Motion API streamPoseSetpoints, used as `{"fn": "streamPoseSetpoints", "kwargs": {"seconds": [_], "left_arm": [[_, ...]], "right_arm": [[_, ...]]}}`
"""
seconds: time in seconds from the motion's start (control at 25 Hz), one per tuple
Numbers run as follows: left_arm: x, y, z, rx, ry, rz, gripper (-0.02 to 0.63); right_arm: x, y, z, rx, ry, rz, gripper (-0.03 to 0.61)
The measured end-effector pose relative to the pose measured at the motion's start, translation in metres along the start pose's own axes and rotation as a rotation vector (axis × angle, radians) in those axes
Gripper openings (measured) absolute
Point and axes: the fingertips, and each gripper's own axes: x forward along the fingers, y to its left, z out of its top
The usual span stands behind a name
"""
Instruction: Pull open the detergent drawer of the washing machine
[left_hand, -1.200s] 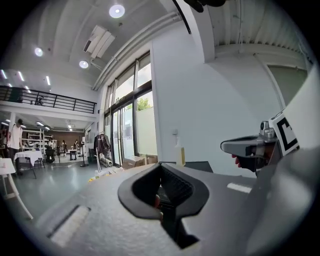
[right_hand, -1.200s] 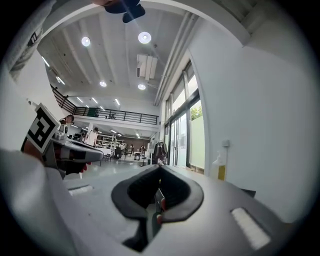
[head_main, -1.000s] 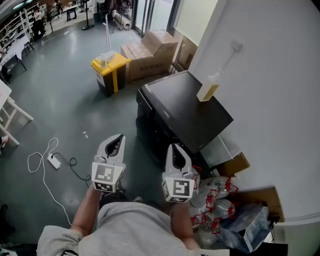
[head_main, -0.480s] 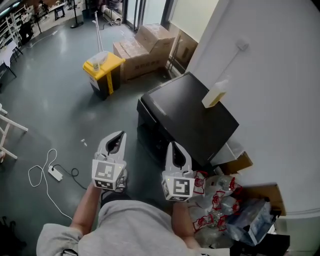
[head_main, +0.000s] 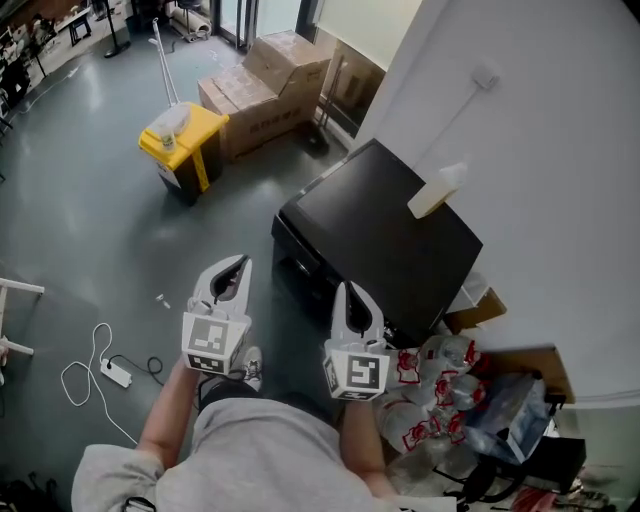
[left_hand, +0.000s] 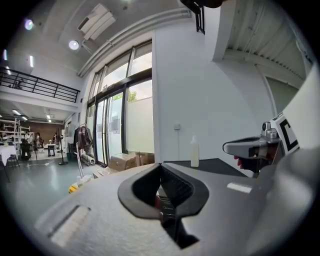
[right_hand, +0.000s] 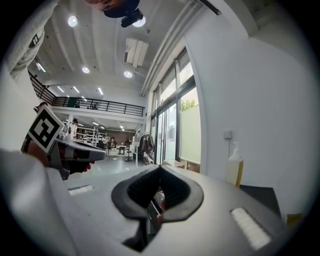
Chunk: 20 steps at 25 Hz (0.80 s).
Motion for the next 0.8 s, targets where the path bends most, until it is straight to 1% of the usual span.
{"fn": "streamPoseSetpoints", "kwargs": {"seconds": [0.24, 0.44, 0.64, 0.8], "left_arm": [[0.040, 0.028, -0.008, 0.012, 0.009, -0.078, 0.009], [0.075, 0.040, -0.024, 0.023, 0.022, -0.137, 0.009], [0.109, 0.043, -0.049, 0.024, 0.045, -0.179, 0.009], [0.134, 0.045, -0.078, 0.011, 0.076, -0.189, 0.009]], "right_arm": [[0.034, 0.003, -0.013, 0.019, 0.022, -0.061, 0.005], [0.058, 0.000, -0.037, 0.036, 0.057, -0.109, 0.005], [0.075, -0.009, -0.073, 0.057, 0.107, -0.142, 0.005], [0.089, -0.020, -0.099, 0.073, 0.127, -0.168, 0.005]]}}
